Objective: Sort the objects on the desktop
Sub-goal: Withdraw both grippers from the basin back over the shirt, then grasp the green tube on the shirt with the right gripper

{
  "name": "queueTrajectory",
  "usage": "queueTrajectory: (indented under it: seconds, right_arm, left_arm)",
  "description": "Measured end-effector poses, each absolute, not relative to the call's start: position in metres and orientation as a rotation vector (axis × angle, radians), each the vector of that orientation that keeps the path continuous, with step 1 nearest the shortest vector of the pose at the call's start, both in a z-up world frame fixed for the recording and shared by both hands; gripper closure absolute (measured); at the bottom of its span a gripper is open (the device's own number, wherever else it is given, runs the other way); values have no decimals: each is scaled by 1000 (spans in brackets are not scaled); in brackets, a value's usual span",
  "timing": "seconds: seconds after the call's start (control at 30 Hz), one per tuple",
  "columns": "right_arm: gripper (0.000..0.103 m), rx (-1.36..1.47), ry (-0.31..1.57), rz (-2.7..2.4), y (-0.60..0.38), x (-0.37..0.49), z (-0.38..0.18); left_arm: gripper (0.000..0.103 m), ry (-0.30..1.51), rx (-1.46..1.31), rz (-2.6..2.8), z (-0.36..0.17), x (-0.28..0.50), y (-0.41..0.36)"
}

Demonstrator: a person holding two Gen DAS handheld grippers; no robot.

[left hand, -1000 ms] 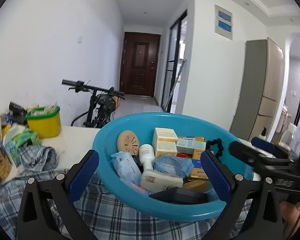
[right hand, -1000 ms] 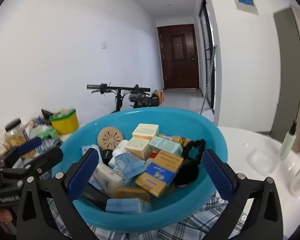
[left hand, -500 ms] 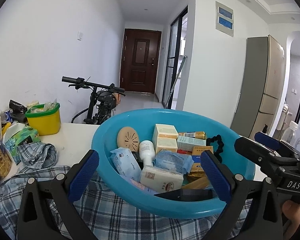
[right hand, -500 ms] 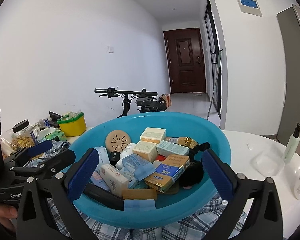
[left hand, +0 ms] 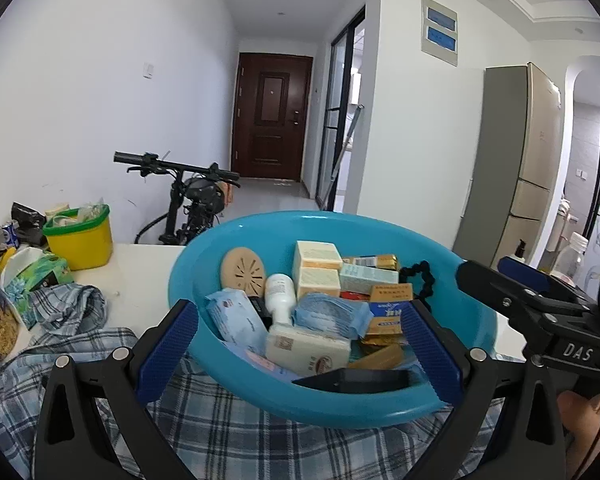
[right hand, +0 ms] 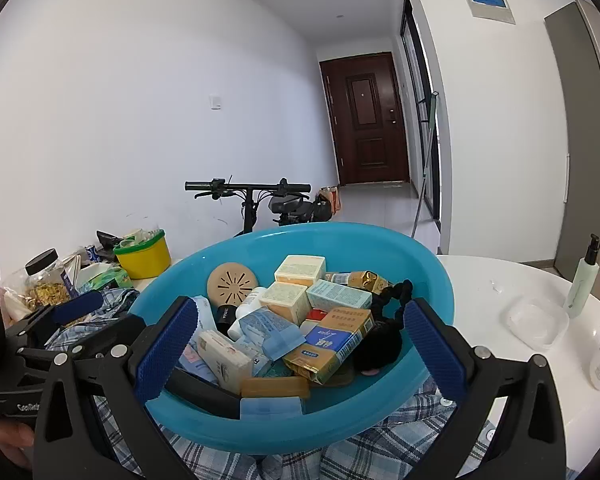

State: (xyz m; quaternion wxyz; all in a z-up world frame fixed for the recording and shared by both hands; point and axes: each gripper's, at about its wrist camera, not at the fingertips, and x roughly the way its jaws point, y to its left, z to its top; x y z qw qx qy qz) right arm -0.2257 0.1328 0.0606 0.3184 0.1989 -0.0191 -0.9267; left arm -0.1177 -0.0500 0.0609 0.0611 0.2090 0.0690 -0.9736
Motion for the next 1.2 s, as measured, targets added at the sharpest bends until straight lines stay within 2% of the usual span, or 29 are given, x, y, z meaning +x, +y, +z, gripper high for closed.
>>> queueTrajectory:
  seconds: [0.3, 0.57, 0.9, 1.03, 1.2]
  right_arm:
    - [0, 413, 9, -2441, 129, -211, 71]
    - [0, 435, -6, -2381, 130, -210, 78]
    - [0, 45, -3, -2408, 171, -143, 112]
    - [0, 96, 188, -2372, 169, -122, 105]
    - [0, 530, 470, -2208, 144, -122, 59]
  left_arm:
    - [0, 26, 742, -2980, 53, -91, -36]
    - [0, 61, 724, -3049, 41, -43, -36]
    - [0, -16, 692, -3070, 33, -18, -28]
    - [0, 161, 762, -3102, 31, -18, -45]
    - [0, 261, 774, -3085, 33, -13, -58]
